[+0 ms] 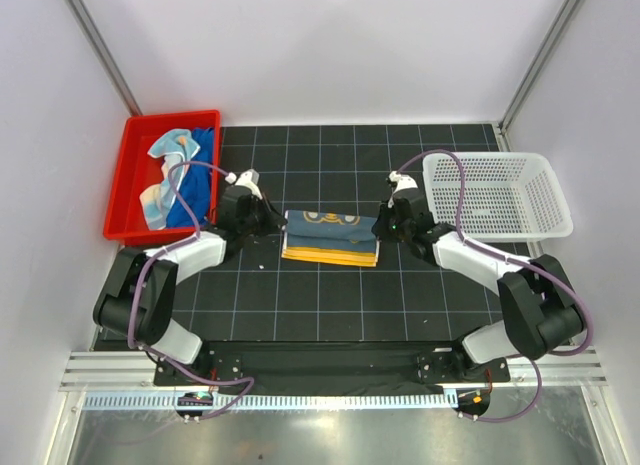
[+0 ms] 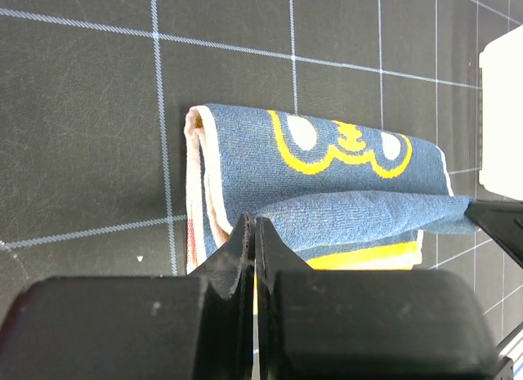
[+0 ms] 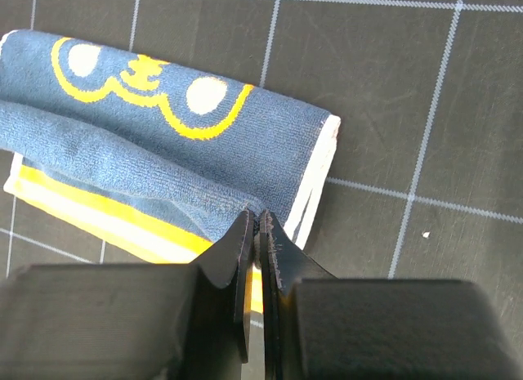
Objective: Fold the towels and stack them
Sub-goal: Fold the towel
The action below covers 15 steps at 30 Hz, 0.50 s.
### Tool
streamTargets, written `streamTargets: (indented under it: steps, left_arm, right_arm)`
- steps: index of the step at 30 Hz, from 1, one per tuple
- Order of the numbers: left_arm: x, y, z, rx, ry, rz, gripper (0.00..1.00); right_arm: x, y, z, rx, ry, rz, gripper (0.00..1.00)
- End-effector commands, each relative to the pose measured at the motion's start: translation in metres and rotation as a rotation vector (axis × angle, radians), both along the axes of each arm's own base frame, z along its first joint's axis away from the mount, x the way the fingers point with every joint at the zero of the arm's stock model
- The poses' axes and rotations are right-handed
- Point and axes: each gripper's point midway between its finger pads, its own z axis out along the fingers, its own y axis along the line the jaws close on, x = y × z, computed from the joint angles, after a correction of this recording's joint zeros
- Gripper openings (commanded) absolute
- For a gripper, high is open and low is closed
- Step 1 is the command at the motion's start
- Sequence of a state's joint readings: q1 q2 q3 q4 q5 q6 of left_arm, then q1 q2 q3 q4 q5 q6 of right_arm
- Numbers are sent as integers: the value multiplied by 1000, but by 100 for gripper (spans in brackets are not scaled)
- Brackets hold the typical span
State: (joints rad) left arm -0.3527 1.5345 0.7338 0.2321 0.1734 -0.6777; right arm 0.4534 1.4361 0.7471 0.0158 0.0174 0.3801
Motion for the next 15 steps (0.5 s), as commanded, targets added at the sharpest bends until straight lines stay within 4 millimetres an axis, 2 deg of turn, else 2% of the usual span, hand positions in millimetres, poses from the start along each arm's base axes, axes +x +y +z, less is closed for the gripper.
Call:
streamTargets:
  steps: [1, 15]
  left_arm:
    - [3, 2, 19, -15, -67, 18, 0]
    - [-18, -3, 4, -19, -27, 5, 0]
  right_arm:
    - [1, 0, 18, 15, -60, -28, 1]
    - [-17, 1, 1, -6, -35, -26, 1]
